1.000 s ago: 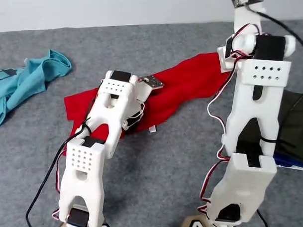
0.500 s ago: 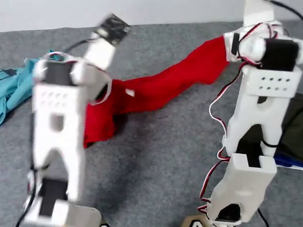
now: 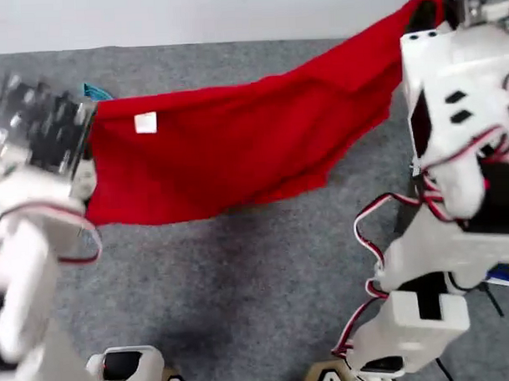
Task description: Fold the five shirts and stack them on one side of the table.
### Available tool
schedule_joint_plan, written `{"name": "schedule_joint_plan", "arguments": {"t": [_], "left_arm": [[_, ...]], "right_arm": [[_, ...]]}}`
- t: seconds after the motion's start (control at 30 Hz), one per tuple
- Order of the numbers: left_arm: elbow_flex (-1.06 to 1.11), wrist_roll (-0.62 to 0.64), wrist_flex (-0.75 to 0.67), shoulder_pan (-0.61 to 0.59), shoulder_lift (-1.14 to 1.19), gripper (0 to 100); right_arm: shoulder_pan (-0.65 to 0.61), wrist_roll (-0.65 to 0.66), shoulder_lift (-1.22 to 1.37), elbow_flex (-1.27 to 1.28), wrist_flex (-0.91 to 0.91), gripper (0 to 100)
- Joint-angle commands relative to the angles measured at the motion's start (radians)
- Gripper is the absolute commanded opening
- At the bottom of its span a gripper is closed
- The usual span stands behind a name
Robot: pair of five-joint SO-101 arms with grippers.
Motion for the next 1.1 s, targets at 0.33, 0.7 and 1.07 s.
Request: {"name": "schedule_joint_plan", "arguments": {"t": [0.33,0.7,1.07], "left_arm": [[-0.005,-0.178,-0.308,-0.129,-0.201,0],[-0.042,-0.249,-0.505,-0.144,-0.201,0],[-0.022,-0.322,-0.226,-0.144,-0.21,0]], "right_arm": [[-0.008,0.132,-0.162,-0.026,0.028,1.0],[-0.005,0.158,-0.16,-0.008,0.076,1.0],[0.015,0.296,-0.22,-0.008,-0.168,1.0]]}}
